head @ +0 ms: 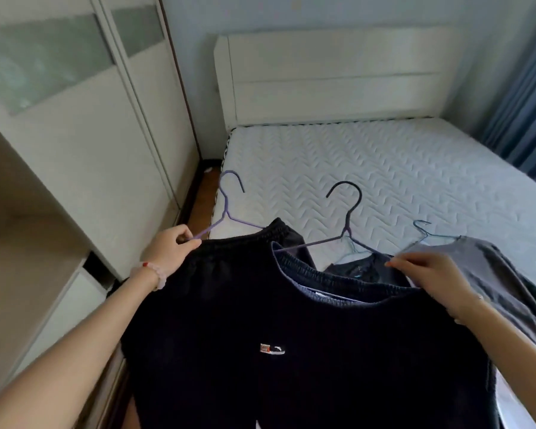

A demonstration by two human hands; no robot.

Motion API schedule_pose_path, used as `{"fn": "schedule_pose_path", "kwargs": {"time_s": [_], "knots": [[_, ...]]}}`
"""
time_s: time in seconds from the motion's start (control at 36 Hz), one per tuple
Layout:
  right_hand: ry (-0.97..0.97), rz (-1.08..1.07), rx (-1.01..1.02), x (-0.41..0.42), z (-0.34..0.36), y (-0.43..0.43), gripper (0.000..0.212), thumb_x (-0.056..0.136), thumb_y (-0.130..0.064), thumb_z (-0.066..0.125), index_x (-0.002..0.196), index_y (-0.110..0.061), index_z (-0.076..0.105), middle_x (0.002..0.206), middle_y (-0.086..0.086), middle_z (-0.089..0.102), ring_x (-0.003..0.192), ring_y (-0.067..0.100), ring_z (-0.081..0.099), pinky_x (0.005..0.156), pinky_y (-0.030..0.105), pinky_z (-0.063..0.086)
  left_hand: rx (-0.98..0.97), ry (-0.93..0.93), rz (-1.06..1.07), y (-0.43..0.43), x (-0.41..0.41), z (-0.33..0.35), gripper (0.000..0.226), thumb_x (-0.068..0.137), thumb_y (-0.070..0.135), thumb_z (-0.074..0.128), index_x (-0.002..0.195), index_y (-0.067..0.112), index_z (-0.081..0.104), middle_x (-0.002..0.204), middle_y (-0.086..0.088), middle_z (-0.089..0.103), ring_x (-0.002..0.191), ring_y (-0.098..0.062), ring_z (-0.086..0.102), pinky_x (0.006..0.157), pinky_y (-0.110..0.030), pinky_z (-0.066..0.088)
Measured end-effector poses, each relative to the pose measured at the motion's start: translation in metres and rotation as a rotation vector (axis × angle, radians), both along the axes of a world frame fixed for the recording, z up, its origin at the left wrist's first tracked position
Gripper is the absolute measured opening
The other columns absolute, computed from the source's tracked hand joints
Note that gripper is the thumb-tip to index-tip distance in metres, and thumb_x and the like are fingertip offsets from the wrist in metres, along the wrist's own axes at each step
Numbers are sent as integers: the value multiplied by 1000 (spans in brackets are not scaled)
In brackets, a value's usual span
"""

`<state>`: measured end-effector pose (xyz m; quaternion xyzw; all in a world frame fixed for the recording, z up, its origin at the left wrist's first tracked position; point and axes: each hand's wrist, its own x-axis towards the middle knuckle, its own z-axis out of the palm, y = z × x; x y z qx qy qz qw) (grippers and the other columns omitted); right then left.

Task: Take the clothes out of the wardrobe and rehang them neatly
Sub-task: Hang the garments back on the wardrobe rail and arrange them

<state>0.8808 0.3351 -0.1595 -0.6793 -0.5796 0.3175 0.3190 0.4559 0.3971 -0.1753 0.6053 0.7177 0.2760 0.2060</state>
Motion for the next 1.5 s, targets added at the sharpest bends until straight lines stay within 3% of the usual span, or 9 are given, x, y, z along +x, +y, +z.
{"fn": "schedule_pose_path", "kwargs": {"time_s": [0.22, 0.39, 0.75, 0.83, 0.92, 1.0, 1.11, 1.19, 1.5], "knots": [[100, 149, 179, -26, 92, 12, 12, 84, -26, 64, 82, -20, 75, 87, -8, 68, 80, 15, 55, 71, 26, 45, 235, 25, 188, -65, -48, 137, 19, 86, 25, 65, 82, 7, 65, 81, -3, 60, 81, -22, 54, 61, -26, 36], [204, 264, 275, -55, 138, 14, 13, 86, -20, 62, 78, -21, 72, 65, -11, 59, 65, 10, 47, 59, 16, 41, 390, 47, 412, -147, -99, 205, 14, 86, 23, 65, 77, 13, 62, 74, 1, 55, 82, -19, 50, 60, -20, 32], [356, 598, 159, -174, 145, -6, 18, 87, -19, 61, 95, -5, 70, 64, 2, 52, 68, 17, 46, 58, 21, 38, 480, -201, 920, -367, -138, 222, 9, 87, 20, 64, 78, 17, 63, 98, -9, 60, 97, -20, 53, 85, -31, 38], [415, 667, 85, -204, 138, -18, 11, 88, -12, 60, 91, -5, 68, 58, 3, 54, 46, 6, 49, 44, 9, 39, 528, -251, 1074, -417, -136, 224, 9, 86, 21, 66, 94, 16, 67, 108, -7, 62, 106, -20, 55, 91, -30, 43], [438, 714, 21, -233, 133, -22, 15, 86, -14, 63, 94, -6, 71, 72, 10, 52, 62, 18, 48, 62, 22, 44, 594, -318, 1150, -454, -131, 237, 31, 85, 20, 67, 114, 9, 64, 116, -2, 58, 111, -22, 54, 89, -32, 44], [447, 747, -17, -265, 138, -25, 19, 88, -8, 54, 91, -8, 73, 62, 3, 53, 62, 20, 41, 63, 25, 39, 622, -418, 1133, -475, -123, 251, 36, 90, 17, 62, 122, 1, 59, 108, -3, 52, 104, -23, 54, 86, -28, 41], [495, 823, -128, -313, 155, -38, 24, 88, -3, 48, 90, -12, 71, 61, 4, 43, 51, 13, 34, 39, 14, 35, 604, -387, 1023, -483, -119, 259, 15, 92, 16, 58, 78, 19, 62, 73, 4, 67, 67, -6, 56, 58, -19, 42], [572, 880, -288, -349, 159, -50, 26, 87, 0, 48, 91, -12, 70, 59, 4, 39, 41, 11, 33, 33, 15, 32, 538, -456, 976, -486, -131, 255, 13, 90, 14, 59, 79, 15, 65, 51, 8, 69, 49, -5, 67, 45, -14, 52], [750, 969, -388, -507, 130, -63, 25, 92, 5, 43, 102, -1, 65, 63, 5, 44, 45, 9, 41, 39, 12, 39, 456, -650, 867, -433, -244, 192, 13, 90, 11, 60, 81, 9, 69, 77, -7, 71, 79, -21, 65, 72, -26, 53]]}}
